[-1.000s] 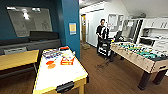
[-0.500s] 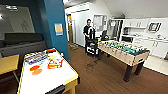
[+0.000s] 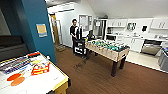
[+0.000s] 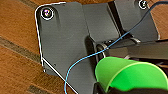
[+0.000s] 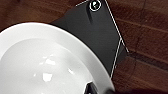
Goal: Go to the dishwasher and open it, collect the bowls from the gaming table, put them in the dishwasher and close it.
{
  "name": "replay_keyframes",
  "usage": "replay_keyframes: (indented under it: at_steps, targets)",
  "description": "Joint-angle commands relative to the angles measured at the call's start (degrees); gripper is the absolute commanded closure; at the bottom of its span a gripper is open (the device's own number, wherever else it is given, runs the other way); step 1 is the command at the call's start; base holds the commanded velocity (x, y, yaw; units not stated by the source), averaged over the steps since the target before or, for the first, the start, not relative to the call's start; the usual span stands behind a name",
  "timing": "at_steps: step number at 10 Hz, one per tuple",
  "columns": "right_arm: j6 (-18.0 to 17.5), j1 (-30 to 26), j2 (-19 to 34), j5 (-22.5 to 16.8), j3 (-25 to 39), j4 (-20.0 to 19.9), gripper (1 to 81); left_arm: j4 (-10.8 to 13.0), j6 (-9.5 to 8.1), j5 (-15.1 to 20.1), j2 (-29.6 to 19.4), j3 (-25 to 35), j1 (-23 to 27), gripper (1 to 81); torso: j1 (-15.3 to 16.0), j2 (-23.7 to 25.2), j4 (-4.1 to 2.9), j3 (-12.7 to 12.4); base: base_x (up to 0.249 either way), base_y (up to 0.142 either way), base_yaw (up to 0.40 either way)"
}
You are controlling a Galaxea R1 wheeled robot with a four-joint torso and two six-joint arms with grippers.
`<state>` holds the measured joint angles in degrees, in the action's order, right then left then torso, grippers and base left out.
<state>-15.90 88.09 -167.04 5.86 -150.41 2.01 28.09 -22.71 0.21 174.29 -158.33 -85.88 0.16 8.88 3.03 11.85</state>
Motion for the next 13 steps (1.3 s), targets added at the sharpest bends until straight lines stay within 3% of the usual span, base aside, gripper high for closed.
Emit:
replay_keyframes:
  at_steps: [1,13]
  targets:
    - [0.08,-2.52,0.63,-2.52,0.04,0.71,81.1,0.39,0.04,2.96,0.1,-0.05,2.69,81.1,0.0,0.0,0.0,0.0,0.0,0.0,-0.4]
    - [0.08,-2.7,0.54,-2.79,-0.05,0.89,81.1,0.13,-0.05,2.87,-0.25,-0.23,2.6,81.1,-0.02,0.0,0.0,0.0,0.0,0.0,-0.396]
